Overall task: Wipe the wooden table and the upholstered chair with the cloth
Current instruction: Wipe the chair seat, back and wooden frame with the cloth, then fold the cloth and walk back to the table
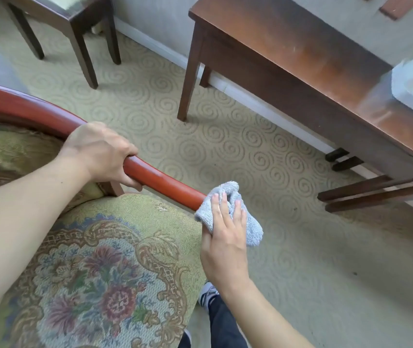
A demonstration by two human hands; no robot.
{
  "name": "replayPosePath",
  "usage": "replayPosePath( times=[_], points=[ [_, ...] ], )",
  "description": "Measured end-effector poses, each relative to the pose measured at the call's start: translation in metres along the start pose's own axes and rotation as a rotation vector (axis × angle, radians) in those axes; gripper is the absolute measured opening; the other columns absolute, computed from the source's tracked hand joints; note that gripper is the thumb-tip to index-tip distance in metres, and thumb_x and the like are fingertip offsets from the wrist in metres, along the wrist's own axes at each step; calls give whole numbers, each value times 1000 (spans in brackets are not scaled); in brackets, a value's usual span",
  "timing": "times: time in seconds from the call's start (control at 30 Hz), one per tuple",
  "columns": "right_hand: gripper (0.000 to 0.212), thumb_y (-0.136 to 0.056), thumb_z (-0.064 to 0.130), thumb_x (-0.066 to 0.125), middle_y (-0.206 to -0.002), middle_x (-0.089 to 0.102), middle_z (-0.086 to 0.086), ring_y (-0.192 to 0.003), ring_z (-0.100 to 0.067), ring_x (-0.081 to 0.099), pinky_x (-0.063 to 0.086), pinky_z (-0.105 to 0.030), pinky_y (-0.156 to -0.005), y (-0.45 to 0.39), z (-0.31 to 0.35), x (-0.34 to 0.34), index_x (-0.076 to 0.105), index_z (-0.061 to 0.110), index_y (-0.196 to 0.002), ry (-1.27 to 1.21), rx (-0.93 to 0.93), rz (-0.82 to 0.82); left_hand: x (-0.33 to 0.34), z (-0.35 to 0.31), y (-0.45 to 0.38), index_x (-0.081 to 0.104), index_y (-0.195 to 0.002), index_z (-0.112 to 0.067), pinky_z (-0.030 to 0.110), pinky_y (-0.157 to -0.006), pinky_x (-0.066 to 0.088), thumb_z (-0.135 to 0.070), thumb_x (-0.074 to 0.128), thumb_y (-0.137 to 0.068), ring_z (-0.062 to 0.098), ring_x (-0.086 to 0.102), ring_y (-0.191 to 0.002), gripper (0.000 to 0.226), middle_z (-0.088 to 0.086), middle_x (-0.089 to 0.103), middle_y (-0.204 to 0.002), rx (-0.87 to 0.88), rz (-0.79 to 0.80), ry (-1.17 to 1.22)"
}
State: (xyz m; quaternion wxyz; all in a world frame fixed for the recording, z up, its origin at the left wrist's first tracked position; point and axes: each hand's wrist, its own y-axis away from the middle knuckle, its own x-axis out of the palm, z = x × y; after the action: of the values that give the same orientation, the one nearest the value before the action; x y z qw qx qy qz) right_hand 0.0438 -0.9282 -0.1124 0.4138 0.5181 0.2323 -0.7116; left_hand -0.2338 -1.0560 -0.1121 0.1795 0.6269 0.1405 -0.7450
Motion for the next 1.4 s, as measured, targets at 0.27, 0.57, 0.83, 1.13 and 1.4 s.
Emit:
replayPosePath(
  times=[0.27, 0.57, 0.83, 1.13, 1.4],
  points=[
    [67, -97, 16, 41, -163, 14, -20, -151, -39, 7, -2, -45, -123, -76, 106, 43, 12, 3, -156, -7, -268, 147, -1, -4, 6, 68, -82, -31, 26, -72, 37, -53, 37, -85, 12, 70, -85, 38, -10, 74, -86, 55, 0, -21],
    [72, -78, -3, 40, -158, 32, -15, -149, -37, 22, 20, -49, -122, -5, -27, -13, 36, 3, -150, 121, -350, 121, -4, -5, 2, 55, -65, -34, 28, -72, 39, -104, 42, -48, 10, 66, -74, 74, -16, 68, -73, -5, 69, -15],
    [56, -105, 13, 41, -152, 19, 35, -150, -1, 8, 17, -22, -121, 32, -101, -60, 27, 37, -153, -354, 36, 294, -26, -6, 5, 64, -86, -45, 28, -80, 40, -105, 37, -48, 7, 63, -93, 76, -22, 67, -91, -31, 183, 53],
    [56, -105, 34, 44, -135, 38, 52, -119, 27, 41, 43, -2, -87, 7, -110, -170, 18, 41, -154, -983, 260, 113, -123, -117, 1, 77, -108, -25, 29, -100, 46, -43, 53, -98, 11, 60, -115, 32, -11, 68, -116, -143, 54, 905],
    [29, -100, 34, 56, -124, 68, -8, -118, -28, 63, 44, -55, -106, 38, -178, -291, 59, 20, -125, -1261, 268, 47, -283, -325, -71, 72, -97, -34, 21, -70, 51, -55, 59, -93, 4, 67, -73, 24, -17, 71, -83, -48, 85, 1272]
  ],
)
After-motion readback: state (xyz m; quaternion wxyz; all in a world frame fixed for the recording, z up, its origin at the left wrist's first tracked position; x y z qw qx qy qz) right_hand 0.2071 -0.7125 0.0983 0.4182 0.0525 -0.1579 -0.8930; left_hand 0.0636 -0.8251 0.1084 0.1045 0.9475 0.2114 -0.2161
